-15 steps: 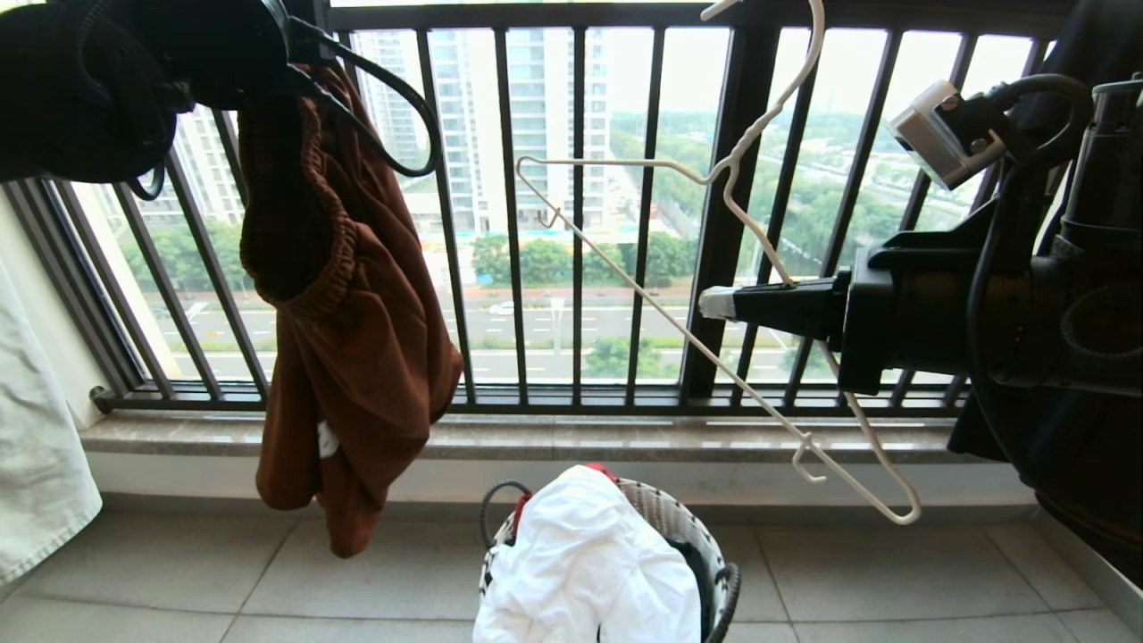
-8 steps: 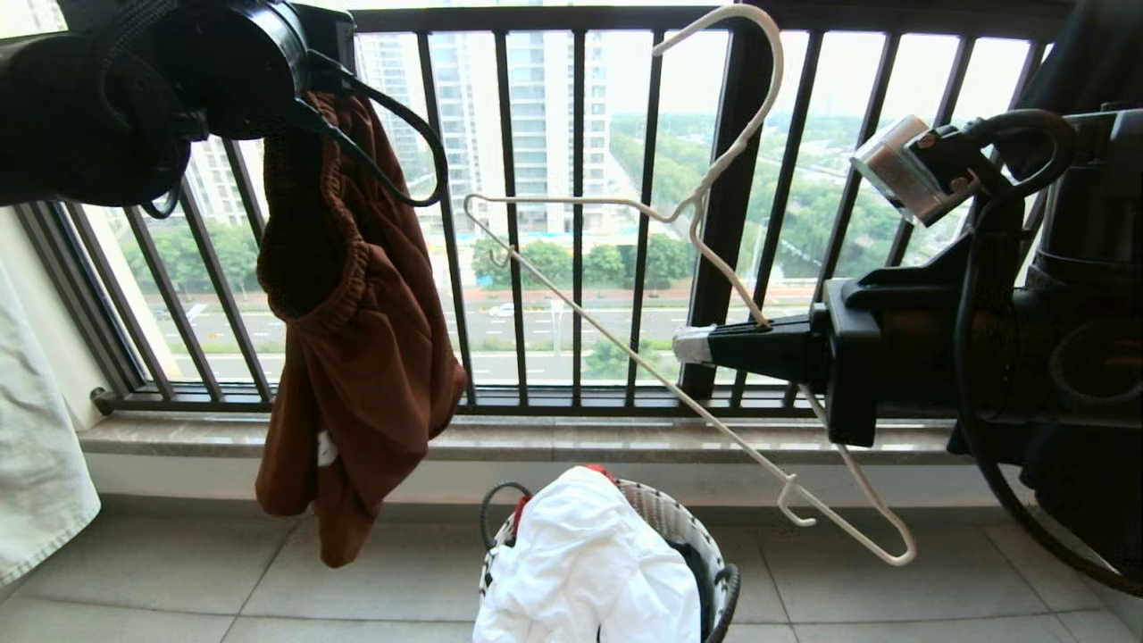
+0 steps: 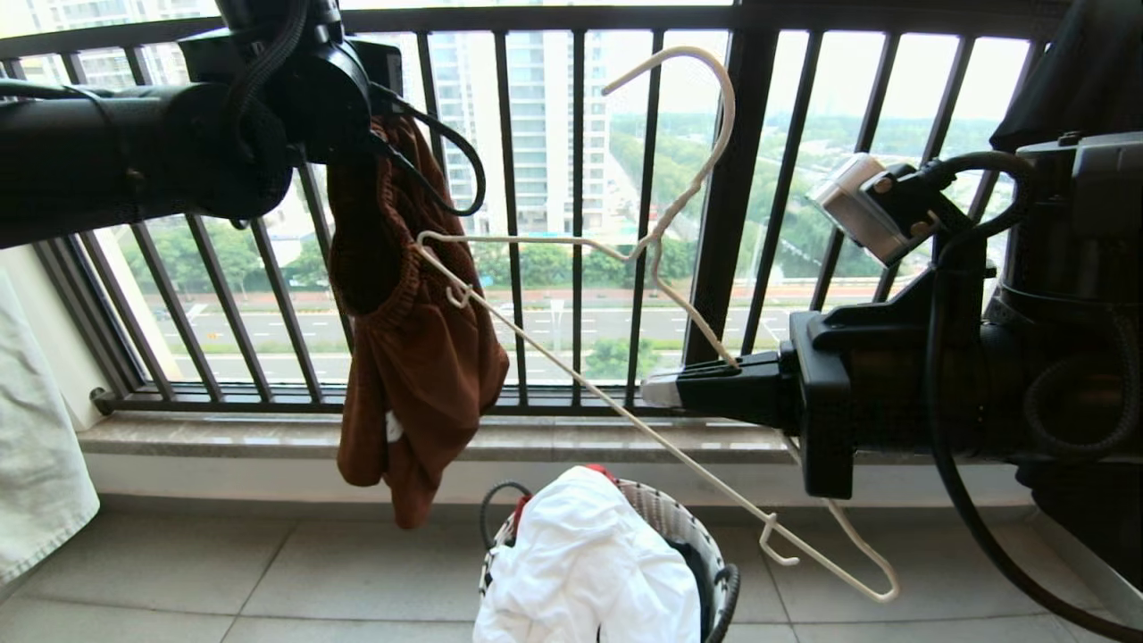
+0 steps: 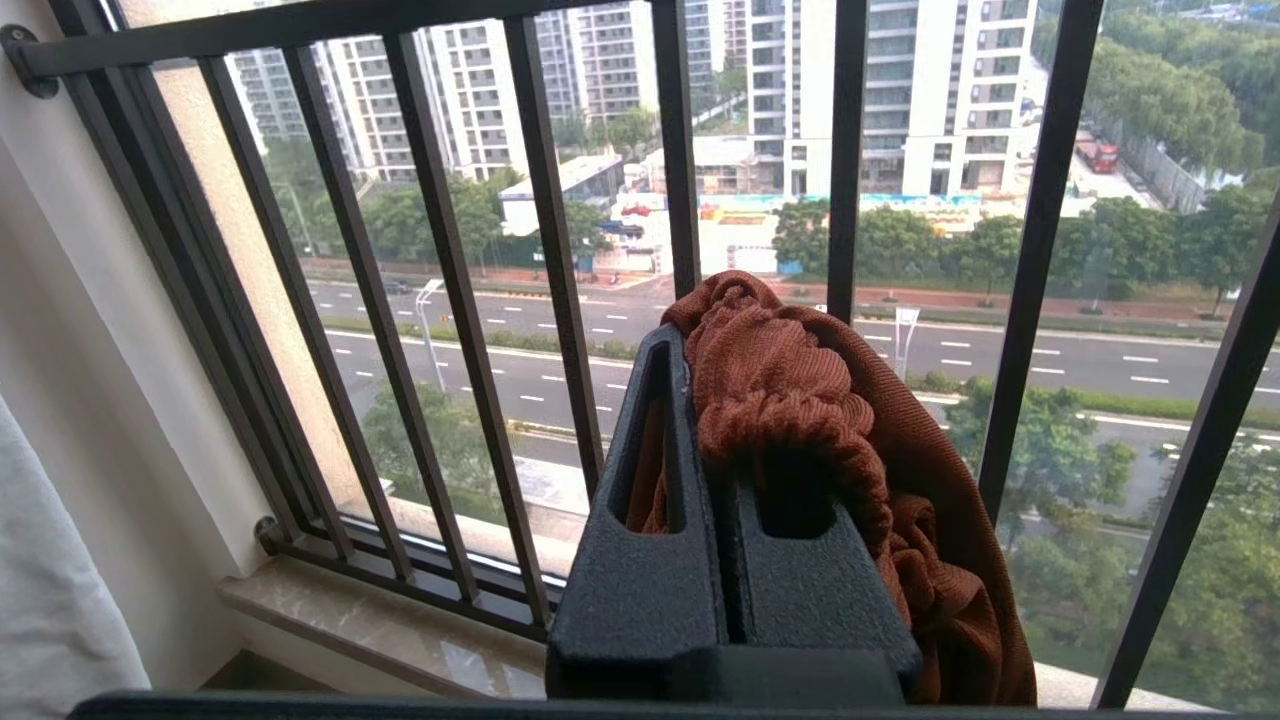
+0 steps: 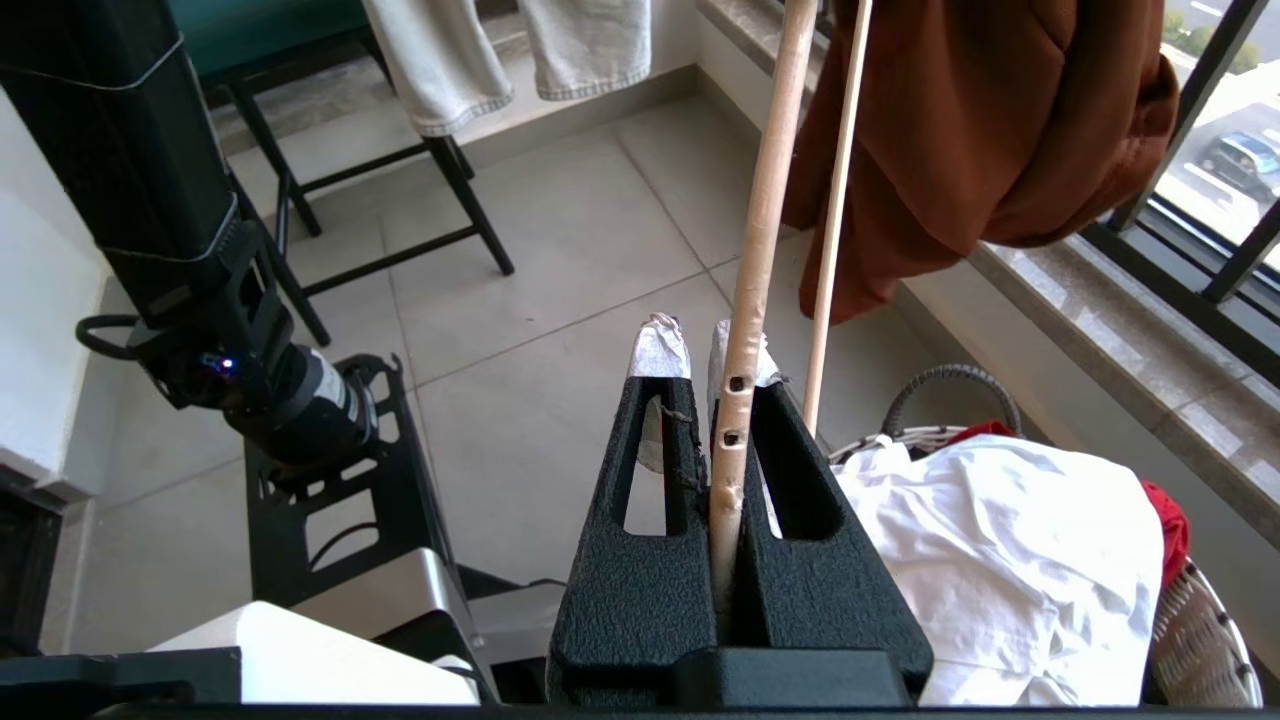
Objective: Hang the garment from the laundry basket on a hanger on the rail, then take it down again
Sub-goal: Hang the clothes on the clothes rack
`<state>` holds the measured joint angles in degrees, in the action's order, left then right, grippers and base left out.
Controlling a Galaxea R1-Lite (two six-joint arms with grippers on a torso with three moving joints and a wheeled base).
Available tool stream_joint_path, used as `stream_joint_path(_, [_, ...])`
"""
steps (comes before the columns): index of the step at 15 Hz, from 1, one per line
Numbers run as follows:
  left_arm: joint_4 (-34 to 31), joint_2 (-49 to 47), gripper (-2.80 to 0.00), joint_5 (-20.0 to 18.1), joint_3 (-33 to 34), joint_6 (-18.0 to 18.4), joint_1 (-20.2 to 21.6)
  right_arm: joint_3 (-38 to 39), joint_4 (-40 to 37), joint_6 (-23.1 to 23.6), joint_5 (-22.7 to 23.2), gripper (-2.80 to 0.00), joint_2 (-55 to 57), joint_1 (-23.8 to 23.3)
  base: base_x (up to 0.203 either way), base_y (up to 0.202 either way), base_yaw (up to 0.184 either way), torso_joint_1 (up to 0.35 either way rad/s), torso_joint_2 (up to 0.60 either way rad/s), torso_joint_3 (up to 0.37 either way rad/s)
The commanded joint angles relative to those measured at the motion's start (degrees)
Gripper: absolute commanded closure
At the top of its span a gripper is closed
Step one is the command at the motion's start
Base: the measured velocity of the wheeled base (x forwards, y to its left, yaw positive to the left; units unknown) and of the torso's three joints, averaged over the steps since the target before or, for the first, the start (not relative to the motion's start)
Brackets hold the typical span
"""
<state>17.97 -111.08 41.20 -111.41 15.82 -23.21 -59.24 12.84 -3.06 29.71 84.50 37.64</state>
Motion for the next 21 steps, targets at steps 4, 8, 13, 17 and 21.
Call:
stream_joint_path(4, [0.23,-3.17,0.00,0.37,-0.21,-2.37,-0.08,0.96,0.08,-0.05,0.08,0.00,-0.20,3.94,0.000,0.000,0.000,0.000,0.00,0.000])
stream_joint_path(8, [0.05,-2.57,0.00,1.01,-0.21,-4.78,-1.37,1.14,0.49,-0.68,-0.25,0.00,1.53,5.86,0.000,0.000,0.000,0.000,0.00,0.000])
stream_joint_path(13, [-0.04,-1.02,0.00,3.34,2.56,-6.19,-3.51,0.97,4.39,-1.07,-0.98,0.00,2.50,5.86,0.000,0.000,0.000,0.000,0.00,0.000])
stream_joint_path(17, [-0.08,2.45,0.00,3.44,7.86,-6.42,-5.41,0.52,8.69,-3.37,-6.21,0.00,3.75,5.78,0.000,0.000,0.000,0.000,0.00,0.000])
stream_joint_path(21, [-0.94,5.89,0.00,3.87,11.87,-6.76,-7.53,0.09,9.13,-3.31,-9.21,0.00,5.49,5.41,0.000,0.000,0.000,0.000,0.00,0.000])
